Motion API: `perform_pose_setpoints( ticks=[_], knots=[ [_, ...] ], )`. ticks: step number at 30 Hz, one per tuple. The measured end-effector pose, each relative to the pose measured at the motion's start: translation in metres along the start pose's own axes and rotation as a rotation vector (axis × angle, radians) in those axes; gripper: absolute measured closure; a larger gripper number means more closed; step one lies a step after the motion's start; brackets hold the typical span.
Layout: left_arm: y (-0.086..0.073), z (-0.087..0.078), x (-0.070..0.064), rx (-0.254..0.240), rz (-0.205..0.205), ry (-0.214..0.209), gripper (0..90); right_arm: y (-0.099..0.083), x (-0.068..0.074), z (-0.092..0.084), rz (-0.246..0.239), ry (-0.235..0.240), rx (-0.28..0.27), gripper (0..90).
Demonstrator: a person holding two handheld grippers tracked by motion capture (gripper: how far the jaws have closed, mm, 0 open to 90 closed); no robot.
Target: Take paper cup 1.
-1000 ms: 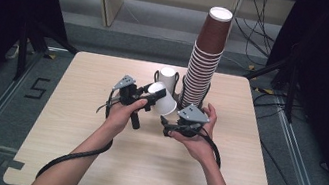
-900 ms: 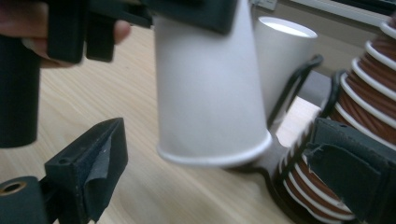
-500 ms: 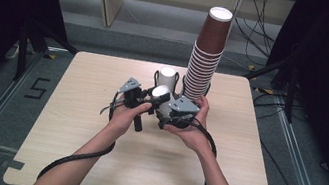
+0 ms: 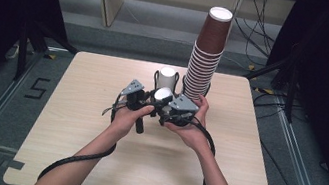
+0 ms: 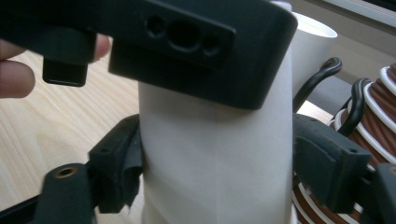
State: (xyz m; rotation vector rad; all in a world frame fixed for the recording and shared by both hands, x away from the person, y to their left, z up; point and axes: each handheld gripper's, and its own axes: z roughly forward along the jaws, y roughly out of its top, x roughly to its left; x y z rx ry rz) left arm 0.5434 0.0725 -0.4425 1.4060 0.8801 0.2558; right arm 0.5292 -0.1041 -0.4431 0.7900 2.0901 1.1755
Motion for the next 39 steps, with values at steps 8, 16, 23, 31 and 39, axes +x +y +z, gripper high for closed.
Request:
perform_pose_setpoints(
  ticks=[8,16,23,31,39],
  knots=[
    [0.0,0.0,0.0,0.008,0.003,0.0,33.7,-0.003,0.001,-0.001,0.0,0.001,-0.01,27.6],
    [0.0,0.001,0.0,0.014,0.013,-0.01,32.7,-0.003,0.002,-0.003,0.01,-0.006,0.0,29.3],
    [0.004,0.002,-0.004,0.011,0.054,-0.014,18.5,-0.004,0.001,-0.003,0.01,-0.003,-0.01,30.0],
    [0.016,-0.001,-0.004,-0.009,0.089,-0.005,14.5,-0.006,-0.001,-0.004,0.005,0.006,-0.009,30.6],
    [0.023,-0.01,-0.002,-0.038,0.081,0.003,14.5,-0.009,-0.003,-0.006,0.037,-0.001,-0.01,30.8]
  ],
)
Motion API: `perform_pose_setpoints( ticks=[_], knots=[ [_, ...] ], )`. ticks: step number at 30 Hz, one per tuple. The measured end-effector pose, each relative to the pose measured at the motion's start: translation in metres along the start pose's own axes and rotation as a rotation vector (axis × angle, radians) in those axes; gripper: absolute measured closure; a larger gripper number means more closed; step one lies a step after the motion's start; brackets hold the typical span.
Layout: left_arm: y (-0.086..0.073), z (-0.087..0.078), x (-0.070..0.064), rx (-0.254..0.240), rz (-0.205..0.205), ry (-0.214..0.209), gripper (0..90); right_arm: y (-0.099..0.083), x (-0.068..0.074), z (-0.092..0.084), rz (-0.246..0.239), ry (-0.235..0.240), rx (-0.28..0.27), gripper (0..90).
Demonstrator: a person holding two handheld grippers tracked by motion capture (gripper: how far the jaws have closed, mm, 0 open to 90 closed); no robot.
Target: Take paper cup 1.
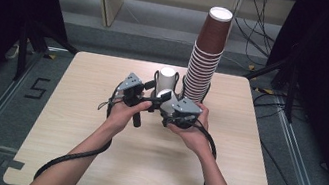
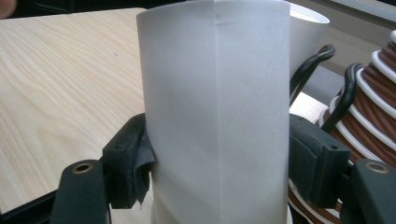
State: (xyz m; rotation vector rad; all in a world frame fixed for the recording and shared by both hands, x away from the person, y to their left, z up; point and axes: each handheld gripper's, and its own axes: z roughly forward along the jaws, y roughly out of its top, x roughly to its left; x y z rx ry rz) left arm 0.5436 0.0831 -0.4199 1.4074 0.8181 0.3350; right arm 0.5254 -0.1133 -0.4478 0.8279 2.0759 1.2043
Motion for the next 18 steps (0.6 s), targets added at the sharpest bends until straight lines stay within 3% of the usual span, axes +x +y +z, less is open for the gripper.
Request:
perform_pose_setpoints(
  ticks=[2,9,12,15,16,17,18],
  knots=[
    [0.002,-0.003,0.0,-0.01,0.0,-0.002,14.5,0.0,-0.002,-0.001,-0.007,0.0,-0.003,30.8],
    [0.01,-0.011,0.0,-0.023,0.008,-0.007,14.5,-0.002,-0.005,-0.003,0.035,-0.013,-0.002,31.0],
    [0.013,-0.015,-0.002,-0.032,0.014,-0.01,14.5,-0.003,-0.008,-0.003,0.01,-0.017,-0.003,31.2],
    [0.013,-0.018,-0.001,-0.031,0.017,-0.009,14.5,-0.005,-0.008,-0.004,0.049,-0.02,0.001,31.3],
    [0.013,-0.019,-0.001,-0.032,0.017,-0.008,14.5,-0.005,-0.011,-0.004,0.015,-0.026,-0.009,31.5],
    [0.012,-0.02,0.0,-0.029,0.018,-0.005,14.5,-0.006,-0.01,-0.005,0.051,-0.024,-0.002,31.5],
    [0.012,-0.022,0.001,-0.029,0.019,-0.006,14.5,-0.006,-0.011,-0.005,0.038,-0.028,-0.013,31.6]
  ],
)
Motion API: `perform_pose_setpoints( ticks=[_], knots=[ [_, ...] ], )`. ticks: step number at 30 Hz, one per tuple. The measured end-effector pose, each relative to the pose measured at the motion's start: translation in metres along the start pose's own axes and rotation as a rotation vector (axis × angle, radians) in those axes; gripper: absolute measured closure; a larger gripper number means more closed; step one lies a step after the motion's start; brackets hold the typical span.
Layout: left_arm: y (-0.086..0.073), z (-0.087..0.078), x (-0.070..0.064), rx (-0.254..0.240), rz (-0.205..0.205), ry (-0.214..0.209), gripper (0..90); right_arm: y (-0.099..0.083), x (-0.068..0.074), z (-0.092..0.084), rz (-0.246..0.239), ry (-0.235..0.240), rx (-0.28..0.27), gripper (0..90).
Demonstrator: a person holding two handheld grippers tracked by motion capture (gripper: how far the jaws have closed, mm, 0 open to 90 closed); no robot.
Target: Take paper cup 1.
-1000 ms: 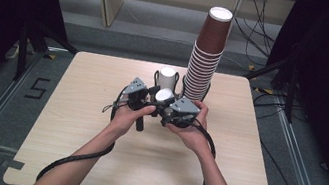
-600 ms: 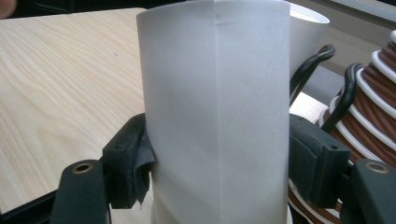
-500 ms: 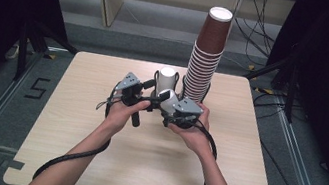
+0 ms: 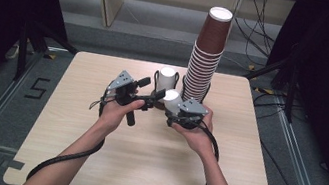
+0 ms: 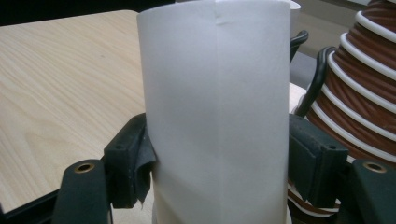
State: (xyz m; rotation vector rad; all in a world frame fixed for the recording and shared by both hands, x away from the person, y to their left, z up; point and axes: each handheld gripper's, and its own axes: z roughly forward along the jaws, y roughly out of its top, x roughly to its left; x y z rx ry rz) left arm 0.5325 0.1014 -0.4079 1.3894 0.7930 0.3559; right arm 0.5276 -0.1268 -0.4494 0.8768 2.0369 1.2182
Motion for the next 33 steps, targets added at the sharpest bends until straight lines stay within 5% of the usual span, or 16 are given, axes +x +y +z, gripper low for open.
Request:
perform_pose_setpoints(
  ticks=[15,29,33],
  knots=[
    [-0.007,-0.01,0.007,0.015,0.007,0.022,14.5,-0.004,-0.003,-0.004,0.11,0.003,-0.028,32.3],
    [-0.012,-0.012,0.008,0.032,0.023,0.028,14.7,-0.006,-0.008,-0.005,0.165,0.006,-0.056,32.4],
    [-0.012,-0.012,0.007,0.031,0.024,0.027,14.7,-0.005,-0.006,-0.005,0.253,0.031,-0.064,32.5]
  ],
)
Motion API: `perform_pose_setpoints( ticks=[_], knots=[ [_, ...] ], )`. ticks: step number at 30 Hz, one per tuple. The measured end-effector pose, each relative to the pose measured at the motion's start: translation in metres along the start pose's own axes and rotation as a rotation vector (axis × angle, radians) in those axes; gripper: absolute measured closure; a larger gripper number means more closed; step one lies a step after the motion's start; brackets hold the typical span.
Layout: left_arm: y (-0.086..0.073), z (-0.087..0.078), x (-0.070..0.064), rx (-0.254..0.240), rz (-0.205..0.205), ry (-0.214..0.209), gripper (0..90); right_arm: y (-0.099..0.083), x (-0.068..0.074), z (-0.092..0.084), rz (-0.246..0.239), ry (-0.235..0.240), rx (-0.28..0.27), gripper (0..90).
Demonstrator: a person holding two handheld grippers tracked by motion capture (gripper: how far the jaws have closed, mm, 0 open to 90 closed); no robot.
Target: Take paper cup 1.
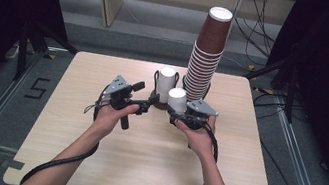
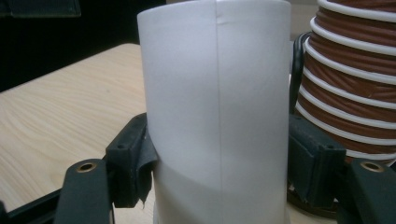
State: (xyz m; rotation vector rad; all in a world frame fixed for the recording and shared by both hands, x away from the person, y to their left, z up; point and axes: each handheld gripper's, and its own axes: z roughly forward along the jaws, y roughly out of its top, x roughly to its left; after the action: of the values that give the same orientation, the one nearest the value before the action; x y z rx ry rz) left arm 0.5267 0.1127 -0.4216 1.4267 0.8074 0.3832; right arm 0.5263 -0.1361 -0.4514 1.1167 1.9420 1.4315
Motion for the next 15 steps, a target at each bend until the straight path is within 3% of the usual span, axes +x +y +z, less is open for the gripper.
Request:
perform_pose_setpoints(
  ticks=[7,10,15],
  knots=[
    [0.0006,0.0004,0.0003,0.002,0.002,0.001,14.7,0.0003,-0.0001,-0.0006,0.035,0.008,0.006,32.4],
    [0.0009,-0.0005,0.0009,0.009,0.013,0.0,14.8,-0.0001,0.0001,-0.0001,-0.011,-0.007,0.01,32.4],
    [0.002,-0.0021,0.0014,0.014,0.008,-0.003,14.8,0.0043,0.0049,-0.0008,-0.232,-0.071,0.045,32.3]
  ],
)
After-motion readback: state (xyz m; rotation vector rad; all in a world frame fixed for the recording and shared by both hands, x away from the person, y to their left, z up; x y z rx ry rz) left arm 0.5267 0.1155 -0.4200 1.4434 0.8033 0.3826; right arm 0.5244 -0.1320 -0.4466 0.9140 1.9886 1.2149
